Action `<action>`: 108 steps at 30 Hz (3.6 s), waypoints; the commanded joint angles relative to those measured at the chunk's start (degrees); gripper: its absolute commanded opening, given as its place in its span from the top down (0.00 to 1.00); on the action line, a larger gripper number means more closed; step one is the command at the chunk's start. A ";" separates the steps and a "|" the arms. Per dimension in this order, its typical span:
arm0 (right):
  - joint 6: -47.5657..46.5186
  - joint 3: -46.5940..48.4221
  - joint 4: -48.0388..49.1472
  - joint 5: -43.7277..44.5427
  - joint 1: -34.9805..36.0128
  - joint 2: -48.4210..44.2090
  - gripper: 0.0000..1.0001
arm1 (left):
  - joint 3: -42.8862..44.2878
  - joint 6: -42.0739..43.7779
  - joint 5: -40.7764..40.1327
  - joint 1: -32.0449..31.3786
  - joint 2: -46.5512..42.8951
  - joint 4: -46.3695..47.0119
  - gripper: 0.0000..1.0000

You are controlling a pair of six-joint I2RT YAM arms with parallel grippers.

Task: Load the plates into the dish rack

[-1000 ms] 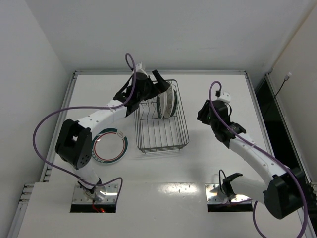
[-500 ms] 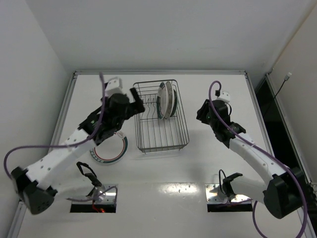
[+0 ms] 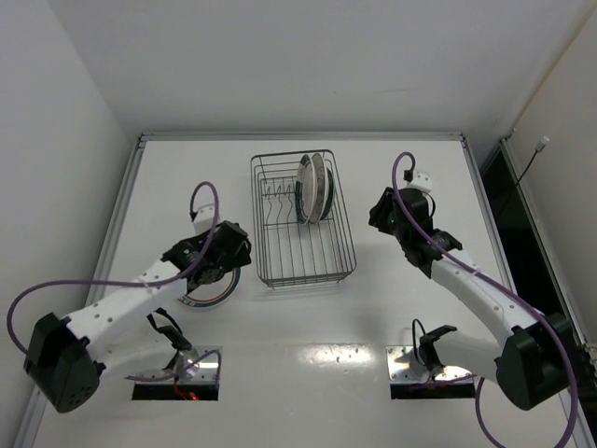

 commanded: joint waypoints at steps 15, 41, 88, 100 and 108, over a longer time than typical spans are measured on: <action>0.09 0.38 1.91 -0.29 -0.18 -0.35 0.65 | -0.89 7.21 13.15 10.68 20.79 11.05 0.05; 0.09 0.38 1.91 -1.43 -2.38 -0.88 0.65 | -0.27 8.79 7.44 16.05 35.74 10.96 0.75; 0.09 -3.93 4.02 -7.85 -10.46 -1.93 0.66 | 26.90 -1.14 38.81 14.03 20.01 60.69 1.00; 0.09 -4.45 4.02 -8.99 -11.69 -1.93 0.66 | 19.87 -4.30 37.32 14.03 21.86 63.78 1.00; 0.09 -4.45 4.55 -8.99 -12.22 -1.93 0.66 | 17.49 -4.83 35.65 14.03 22.91 61.24 1.00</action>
